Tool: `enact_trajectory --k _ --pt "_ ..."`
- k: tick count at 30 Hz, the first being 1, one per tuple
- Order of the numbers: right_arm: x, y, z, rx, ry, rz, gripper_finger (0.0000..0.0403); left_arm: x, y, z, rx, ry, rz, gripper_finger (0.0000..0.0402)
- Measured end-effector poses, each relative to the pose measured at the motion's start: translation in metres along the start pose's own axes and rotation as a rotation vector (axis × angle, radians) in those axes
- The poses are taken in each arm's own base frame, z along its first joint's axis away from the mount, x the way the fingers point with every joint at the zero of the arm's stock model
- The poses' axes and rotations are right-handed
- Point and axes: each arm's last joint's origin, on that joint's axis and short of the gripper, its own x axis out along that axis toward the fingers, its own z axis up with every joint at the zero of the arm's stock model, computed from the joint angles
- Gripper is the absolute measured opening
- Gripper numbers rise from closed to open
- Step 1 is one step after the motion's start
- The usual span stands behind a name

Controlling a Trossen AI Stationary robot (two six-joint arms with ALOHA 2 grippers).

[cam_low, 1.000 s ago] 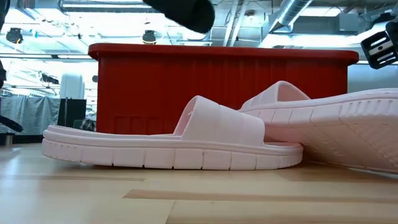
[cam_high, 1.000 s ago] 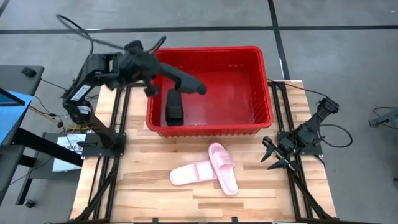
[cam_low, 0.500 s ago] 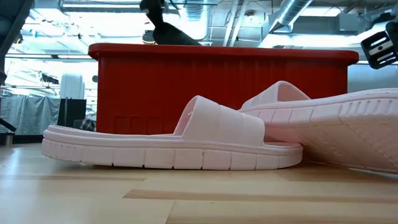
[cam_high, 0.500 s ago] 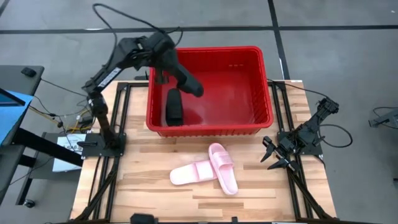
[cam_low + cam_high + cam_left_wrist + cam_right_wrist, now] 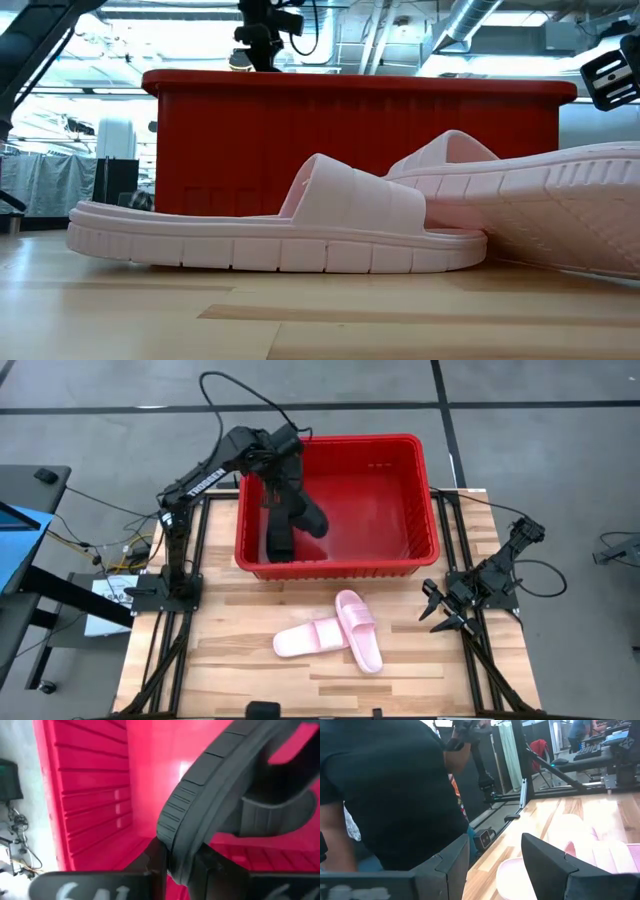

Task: Pick and place slides into bin
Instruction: Put the black slide into the red container

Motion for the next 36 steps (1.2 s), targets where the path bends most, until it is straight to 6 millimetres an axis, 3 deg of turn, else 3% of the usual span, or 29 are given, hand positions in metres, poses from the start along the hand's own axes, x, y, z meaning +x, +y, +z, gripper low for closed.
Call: enact_trajectory --k 8,16,28,36 --pt "0.000 0.000 0.000 0.000 0.000 0.000 0.0173 0.011 -0.028 0.016 0.095 0.060 -0.006 0.0025" --pt "0.000 0.000 0.000 0.000 0.000 0.000 0.0173 0.022 -0.022 0.012 0.116 0.111 0.009 0.0025" --pt "0.000 0.000 0.000 0.000 0.000 0.000 0.0173 0.063 -0.034 0.033 0.298 0.175 -0.062 0.0025" --pt "0.000 0.000 0.000 0.000 0.000 0.000 0.0173 0.064 -0.043 0.039 0.348 0.154 -0.106 0.0025"
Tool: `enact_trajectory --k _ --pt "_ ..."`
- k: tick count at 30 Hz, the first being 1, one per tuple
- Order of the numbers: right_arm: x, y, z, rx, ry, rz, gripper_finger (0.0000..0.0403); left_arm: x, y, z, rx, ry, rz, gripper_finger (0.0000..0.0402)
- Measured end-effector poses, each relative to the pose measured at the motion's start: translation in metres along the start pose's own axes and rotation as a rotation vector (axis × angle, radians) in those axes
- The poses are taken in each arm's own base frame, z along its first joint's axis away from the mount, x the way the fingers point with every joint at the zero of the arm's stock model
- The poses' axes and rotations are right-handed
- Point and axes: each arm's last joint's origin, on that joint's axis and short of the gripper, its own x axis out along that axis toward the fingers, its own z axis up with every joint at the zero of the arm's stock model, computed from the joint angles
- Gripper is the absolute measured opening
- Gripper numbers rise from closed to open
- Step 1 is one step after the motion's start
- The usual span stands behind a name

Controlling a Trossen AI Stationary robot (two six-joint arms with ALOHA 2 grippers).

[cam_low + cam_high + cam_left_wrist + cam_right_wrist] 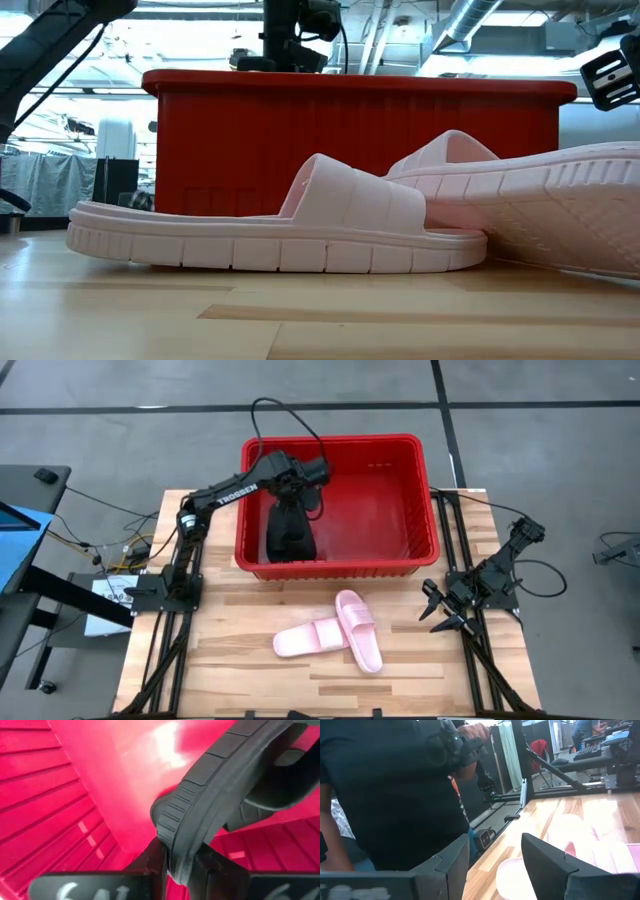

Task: Pick and place slides into bin
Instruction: Put the black slide into the red container

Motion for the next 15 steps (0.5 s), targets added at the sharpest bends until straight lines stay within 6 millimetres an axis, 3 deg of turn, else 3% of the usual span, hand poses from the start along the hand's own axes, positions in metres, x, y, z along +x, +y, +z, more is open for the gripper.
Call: enact_trajectory --k 15 --pt "0.0000 0.0001 0.0001 0.000 0.000 0.000 0.0173 0.0018 -0.0025 0.0046 0.009 -0.011 -0.014 0.0028"
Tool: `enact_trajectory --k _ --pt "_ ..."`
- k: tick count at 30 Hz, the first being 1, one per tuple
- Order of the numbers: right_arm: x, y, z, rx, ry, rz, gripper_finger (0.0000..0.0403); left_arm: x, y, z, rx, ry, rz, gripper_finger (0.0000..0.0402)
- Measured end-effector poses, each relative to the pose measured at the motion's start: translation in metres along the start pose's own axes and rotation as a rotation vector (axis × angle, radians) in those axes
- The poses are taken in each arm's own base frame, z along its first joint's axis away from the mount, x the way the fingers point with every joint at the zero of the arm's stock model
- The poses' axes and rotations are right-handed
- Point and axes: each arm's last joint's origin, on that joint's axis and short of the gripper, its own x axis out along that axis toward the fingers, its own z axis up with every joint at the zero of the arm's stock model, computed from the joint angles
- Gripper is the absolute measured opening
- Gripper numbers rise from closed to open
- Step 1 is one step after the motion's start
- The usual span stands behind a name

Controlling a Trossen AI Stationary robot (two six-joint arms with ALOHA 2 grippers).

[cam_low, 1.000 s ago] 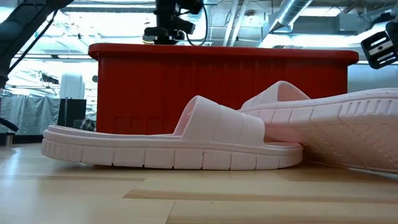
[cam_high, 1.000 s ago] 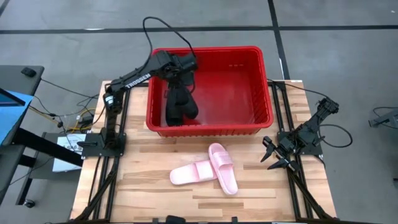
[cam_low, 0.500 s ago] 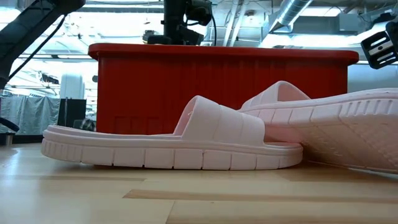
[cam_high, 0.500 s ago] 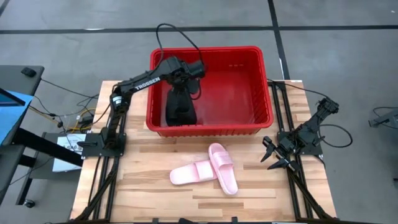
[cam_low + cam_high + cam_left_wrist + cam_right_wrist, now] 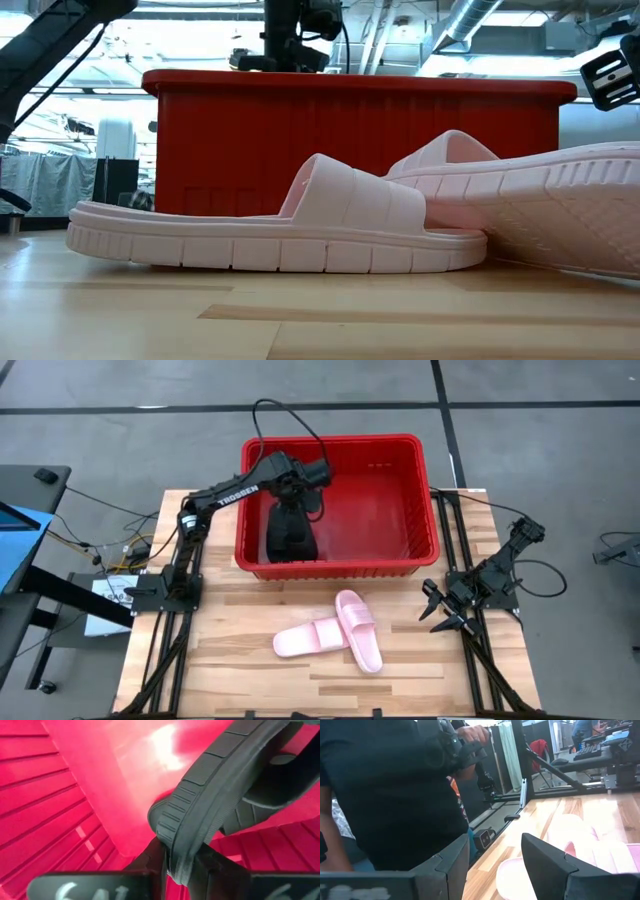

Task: Pick and place slides into bin
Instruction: Put the black slide into the red container

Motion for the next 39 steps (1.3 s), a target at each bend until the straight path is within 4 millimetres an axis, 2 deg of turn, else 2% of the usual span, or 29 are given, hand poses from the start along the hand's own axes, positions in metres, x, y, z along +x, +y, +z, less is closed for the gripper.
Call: enact_trajectory --k 7,13,39 --pt "0.000 0.000 0.000 0.000 0.000 0.000 0.0173 0.022 0.004 0.012 0.001 0.035 -0.010 0.0022" --pt "0.000 0.000 0.000 0.000 0.000 0.000 0.0173 0.039 0.010 0.014 -0.011 0.078 -0.012 0.0025" --pt "0.000 0.000 0.000 0.000 0.000 0.000 0.0173 0.048 0.025 0.012 -0.097 0.042 0.046 0.0043"
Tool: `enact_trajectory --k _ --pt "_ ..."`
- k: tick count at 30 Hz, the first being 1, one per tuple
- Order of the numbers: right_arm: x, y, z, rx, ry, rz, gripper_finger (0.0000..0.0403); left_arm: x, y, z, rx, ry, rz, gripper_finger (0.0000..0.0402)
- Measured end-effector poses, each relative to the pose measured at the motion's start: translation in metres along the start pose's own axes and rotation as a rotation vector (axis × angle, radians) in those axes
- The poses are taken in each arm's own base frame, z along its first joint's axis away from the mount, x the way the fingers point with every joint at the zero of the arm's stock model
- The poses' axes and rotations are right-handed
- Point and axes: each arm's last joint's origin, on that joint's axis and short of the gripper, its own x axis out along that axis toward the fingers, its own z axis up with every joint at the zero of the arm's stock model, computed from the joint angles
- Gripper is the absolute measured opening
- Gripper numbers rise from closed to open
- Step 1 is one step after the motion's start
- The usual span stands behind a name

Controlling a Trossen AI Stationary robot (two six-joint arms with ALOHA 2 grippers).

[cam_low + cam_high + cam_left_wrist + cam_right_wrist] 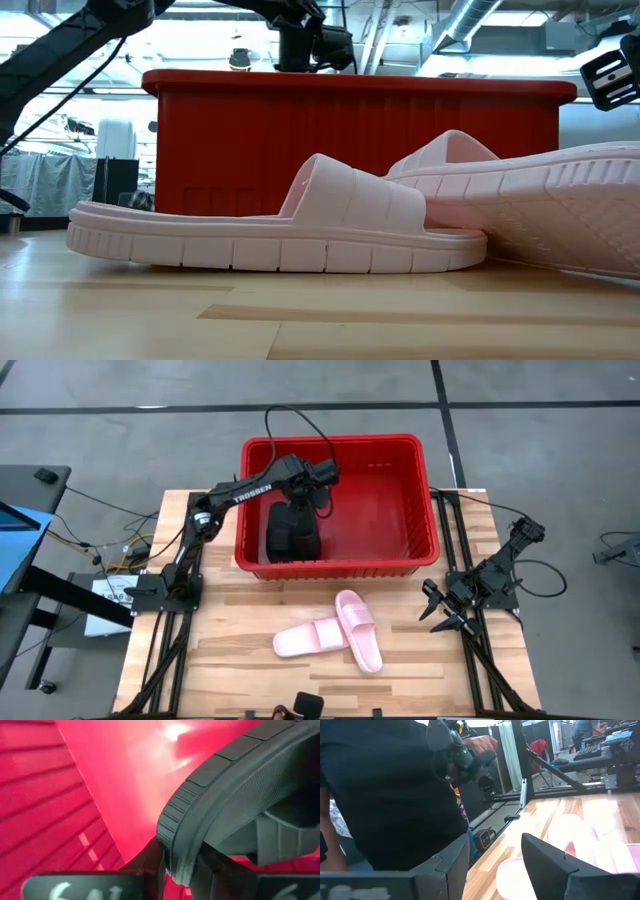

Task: Pick and place slides into bin
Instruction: Put the black slide into the red container

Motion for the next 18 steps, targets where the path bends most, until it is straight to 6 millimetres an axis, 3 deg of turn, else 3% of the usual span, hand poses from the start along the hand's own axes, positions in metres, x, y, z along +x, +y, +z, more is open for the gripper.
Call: enact_trajectory --k 18 --pt "0.0000 0.0000 0.0000 0.000 0.000 0.000 0.0173 0.0025 0.0036 -0.0053 -0.104 -0.005 -0.036 0.0059"
